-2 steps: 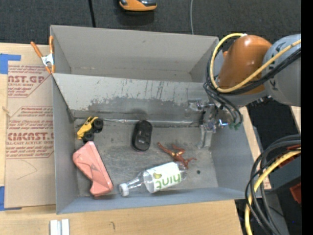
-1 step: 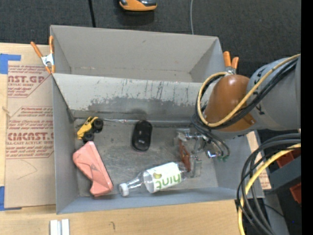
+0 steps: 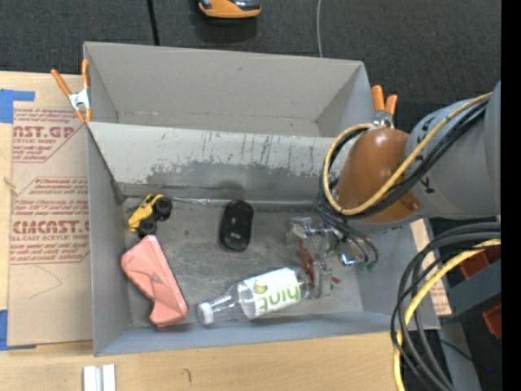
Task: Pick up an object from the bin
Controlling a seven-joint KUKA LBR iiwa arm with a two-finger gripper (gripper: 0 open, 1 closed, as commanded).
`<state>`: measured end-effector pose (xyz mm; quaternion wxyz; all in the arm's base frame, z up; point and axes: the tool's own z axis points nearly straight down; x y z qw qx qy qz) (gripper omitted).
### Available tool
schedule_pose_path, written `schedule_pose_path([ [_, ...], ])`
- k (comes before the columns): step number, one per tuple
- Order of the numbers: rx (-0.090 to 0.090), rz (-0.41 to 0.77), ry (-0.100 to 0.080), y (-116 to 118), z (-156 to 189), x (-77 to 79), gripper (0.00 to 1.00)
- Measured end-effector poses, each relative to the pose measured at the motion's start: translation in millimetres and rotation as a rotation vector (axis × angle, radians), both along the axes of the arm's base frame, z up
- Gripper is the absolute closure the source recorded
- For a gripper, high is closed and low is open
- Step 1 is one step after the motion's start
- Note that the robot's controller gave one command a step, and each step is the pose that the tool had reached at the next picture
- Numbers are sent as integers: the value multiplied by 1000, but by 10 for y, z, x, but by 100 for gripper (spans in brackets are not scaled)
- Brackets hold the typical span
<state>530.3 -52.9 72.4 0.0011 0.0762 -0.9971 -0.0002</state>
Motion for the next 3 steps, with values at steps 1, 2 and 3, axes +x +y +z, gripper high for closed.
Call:
schedule_pose_path([
  [1,0,100,-4,112,-20,-18,0],
  [2,1,42,-5,209,-23,-173,0],
  [3,0,139,-3,247,-27,-219,0],
])
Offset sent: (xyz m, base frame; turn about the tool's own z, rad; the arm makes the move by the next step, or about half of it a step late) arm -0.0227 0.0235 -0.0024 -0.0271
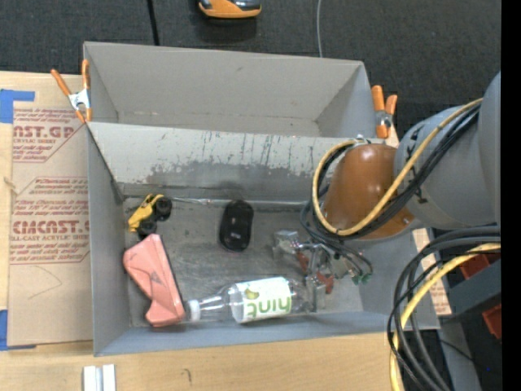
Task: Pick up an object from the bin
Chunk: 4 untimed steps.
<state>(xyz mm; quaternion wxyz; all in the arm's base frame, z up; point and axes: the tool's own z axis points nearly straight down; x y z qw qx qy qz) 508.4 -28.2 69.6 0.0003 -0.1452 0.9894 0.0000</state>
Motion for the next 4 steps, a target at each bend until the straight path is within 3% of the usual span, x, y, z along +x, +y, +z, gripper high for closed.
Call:
schedule_pose_path([
  [1,0,221,0,21,-2,-46,0],
  [2,0,125,1,337,-1,-93,0],
  [3,1,281,-6,581,10,-169,0],
  [4,1,520,-7,907,11,-160,100],
])
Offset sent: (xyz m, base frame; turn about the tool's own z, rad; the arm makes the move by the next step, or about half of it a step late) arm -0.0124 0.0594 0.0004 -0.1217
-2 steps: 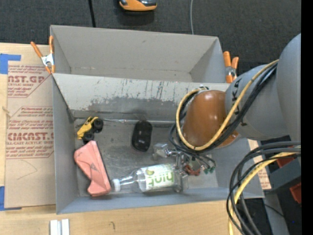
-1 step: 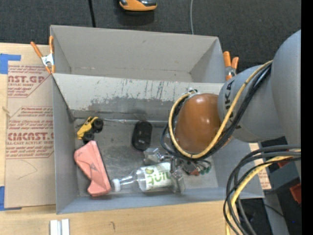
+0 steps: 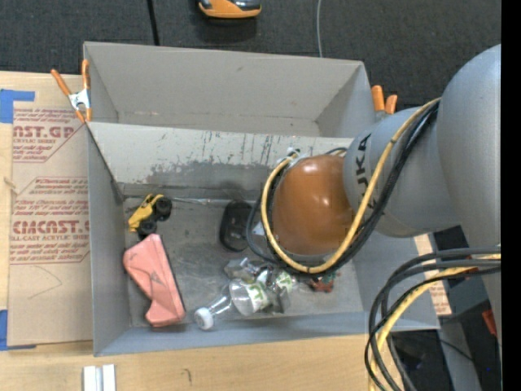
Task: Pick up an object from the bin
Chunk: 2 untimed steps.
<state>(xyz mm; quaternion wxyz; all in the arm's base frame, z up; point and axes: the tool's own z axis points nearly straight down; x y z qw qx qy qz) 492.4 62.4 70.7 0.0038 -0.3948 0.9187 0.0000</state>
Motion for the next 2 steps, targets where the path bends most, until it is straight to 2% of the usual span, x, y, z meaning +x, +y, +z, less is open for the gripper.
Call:
schedule_pose_path([
  [1,0,0,0,0,0,0,100],
  [2,-2,-6,4,54,-4,66,100],
])
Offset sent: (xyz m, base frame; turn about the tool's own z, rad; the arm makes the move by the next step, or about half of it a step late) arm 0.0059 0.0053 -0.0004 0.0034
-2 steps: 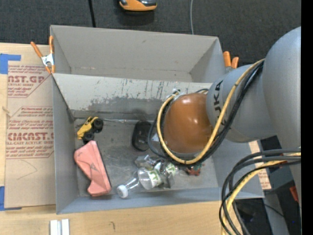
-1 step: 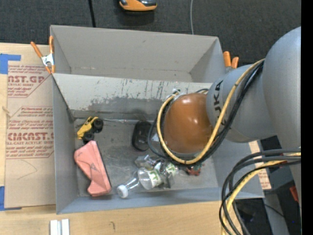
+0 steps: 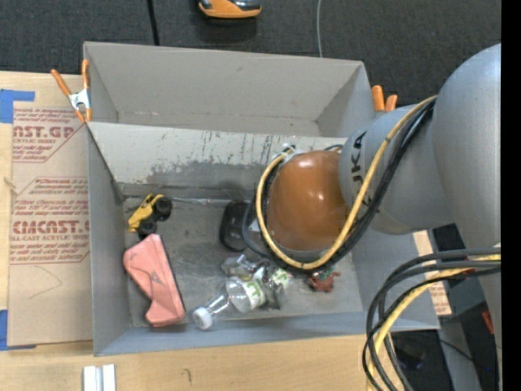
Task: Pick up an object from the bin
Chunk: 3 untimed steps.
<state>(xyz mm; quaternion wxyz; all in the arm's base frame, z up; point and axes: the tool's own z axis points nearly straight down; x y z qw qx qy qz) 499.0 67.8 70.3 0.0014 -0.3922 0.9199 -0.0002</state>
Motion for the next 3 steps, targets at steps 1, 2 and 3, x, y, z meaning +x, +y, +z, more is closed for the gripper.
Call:
schedule_pose_path([
  [1,0,0,10,26,476,-24,100],
  [2,2,-22,-11,-178,387,564,100],
  [3,1,-24,1,214,1509,7,100],
])
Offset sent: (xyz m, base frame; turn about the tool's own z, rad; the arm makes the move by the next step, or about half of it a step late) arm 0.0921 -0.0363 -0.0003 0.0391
